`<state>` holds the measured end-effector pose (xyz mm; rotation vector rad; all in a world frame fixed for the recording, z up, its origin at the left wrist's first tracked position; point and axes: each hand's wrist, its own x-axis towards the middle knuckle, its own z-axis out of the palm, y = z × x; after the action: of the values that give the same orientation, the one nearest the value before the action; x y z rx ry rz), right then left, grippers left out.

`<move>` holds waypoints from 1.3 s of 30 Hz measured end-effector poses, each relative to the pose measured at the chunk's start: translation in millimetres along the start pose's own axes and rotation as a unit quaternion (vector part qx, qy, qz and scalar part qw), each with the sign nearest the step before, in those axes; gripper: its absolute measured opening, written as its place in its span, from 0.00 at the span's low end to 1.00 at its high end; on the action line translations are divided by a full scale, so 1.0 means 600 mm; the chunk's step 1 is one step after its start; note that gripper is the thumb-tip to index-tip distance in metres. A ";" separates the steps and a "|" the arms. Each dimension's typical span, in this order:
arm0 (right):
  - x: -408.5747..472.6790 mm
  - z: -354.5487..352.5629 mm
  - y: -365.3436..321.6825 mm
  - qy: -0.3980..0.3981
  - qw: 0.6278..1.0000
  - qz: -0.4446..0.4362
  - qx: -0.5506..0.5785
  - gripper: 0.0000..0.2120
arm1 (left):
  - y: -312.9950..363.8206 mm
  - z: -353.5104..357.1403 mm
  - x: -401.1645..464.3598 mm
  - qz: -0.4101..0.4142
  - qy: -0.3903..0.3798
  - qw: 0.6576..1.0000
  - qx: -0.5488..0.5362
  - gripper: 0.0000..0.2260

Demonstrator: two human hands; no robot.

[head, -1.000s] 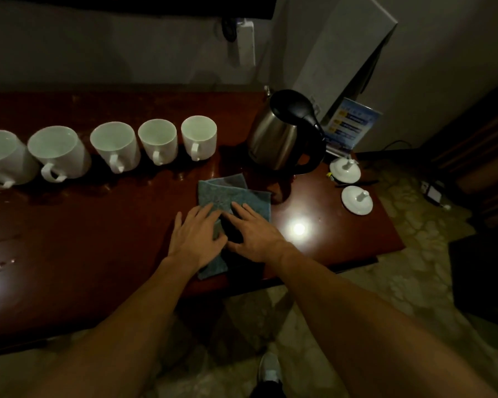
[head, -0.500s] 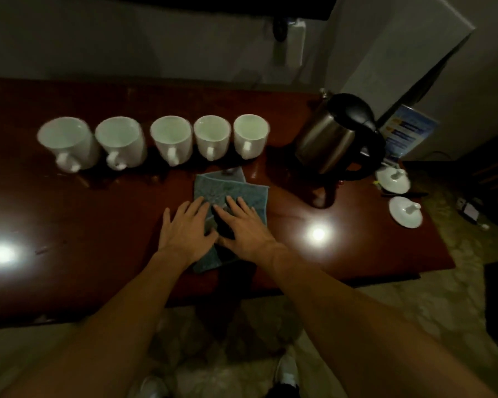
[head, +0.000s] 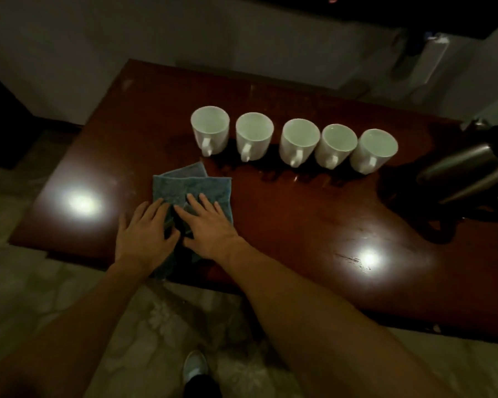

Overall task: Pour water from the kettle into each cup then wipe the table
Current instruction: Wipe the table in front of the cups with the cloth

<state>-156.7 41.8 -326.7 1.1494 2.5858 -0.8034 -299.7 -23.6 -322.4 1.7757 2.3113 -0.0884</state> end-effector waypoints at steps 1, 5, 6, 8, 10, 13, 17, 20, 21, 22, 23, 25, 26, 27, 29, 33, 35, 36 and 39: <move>0.010 0.003 -0.017 -0.003 1.000 -0.005 -0.003 0.37 | -0.016 -0.002 0.000 -0.010 0.001 1.000 0.001 0.28; 0.043 0.011 -0.063 -0.006 0.999 -0.030 -0.021 0.37 | -0.060 -0.008 0.001 -0.032 0.018 0.999 -0.001 0.25; 0.049 0.012 -0.068 -0.004 0.999 -0.036 -0.027 0.37 | -0.068 -0.008 0.002 -0.038 0.021 0.999 -0.001 0.24; 0.056 0.014 -0.070 -0.003 0.998 -0.044 -0.038 0.37 | -0.076 -0.006 0.004 -0.045 0.021 0.999 -0.008 0.24; 0.056 0.015 -0.063 0.003 0.998 -0.049 -0.042 0.37 | -0.074 -0.003 0.007 -0.046 0.021 0.999 -0.016 0.25; 0.048 0.013 -0.045 0.015 0.997 -0.054 -0.046 0.36 | -0.054 0.003 0.005 -0.049 0.030 0.998 -0.030 0.26; 0.021 -0.004 0.021 0.026 0.998 -0.041 -0.042 0.36 | 0.007 0.005 0.009 -0.019 0.034 0.999 -0.038 0.31; -0.024 -0.012 0.103 0.045 0.998 -0.029 -0.034 0.35 | 0.089 0.010 0.016 0.015 0.034 0.998 -0.045 0.31; -0.042 -0.015 0.132 0.049 0.998 -0.024 -0.028 0.34 | 0.119 0.012 0.016 0.025 0.037 0.998 -0.047 0.29; -0.062 -0.019 0.157 0.052 0.998 -0.019 -0.023 0.34 | 0.147 0.017 0.015 0.033 0.038 0.997 -0.051 0.27; -0.085 -0.023 0.184 0.055 0.998 -0.010 -0.019 0.34 | 0.180 0.021 0.014 0.043 0.035 0.997 -0.052 0.27; -0.132 -0.031 0.236 0.060 0.998 0.016 -0.015 0.33 | 0.247 0.029 0.013 0.064 0.024 0.996 -0.051 0.27; -0.154 -0.033 0.261 0.063 0.997 0.029 -0.013 0.33 | 0.279 0.031 0.013 0.074 0.019 0.996 -0.050 0.27; -0.177 -0.034 0.284 0.068 0.997 0.042 -0.012 0.33 | 0.309 0.035 0.013 0.085 0.012 0.995 -0.050 0.27; -0.227 -0.033 0.333 0.080 0.994 0.069 -0.009 0.33 | 0.372 0.043 0.009 0.115 0.002 0.992 -0.047 0.28; -0.324 -0.030 0.416 0.104 0.986 0.126 0.004 0.33 | 0.490 0.059 -0.005 0.173 -0.017 0.984 -0.039 0.28; -0.371 -0.027 0.455 0.124 0.979 0.163 0.022 0.33 | 0.550 0.062 -0.008 0.212 -0.034 0.976 -0.030 0.28; -0.393 -0.024 0.474 0.133 0.974 0.183 0.029 0.34 | 0.580 0.062 -0.010 0.231 -0.044 0.972 -0.027 0.28; -0.444 -0.026 0.518 0.134 0.964 0.225 0.048 0.34 | 0.655 0.060 -0.018 0.257 -0.073 0.963 -0.028 0.28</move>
<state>252.3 54.7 -334.5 1.8998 2.3420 -0.7114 85.4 64.2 -320.1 2.1904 1.6737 -0.0617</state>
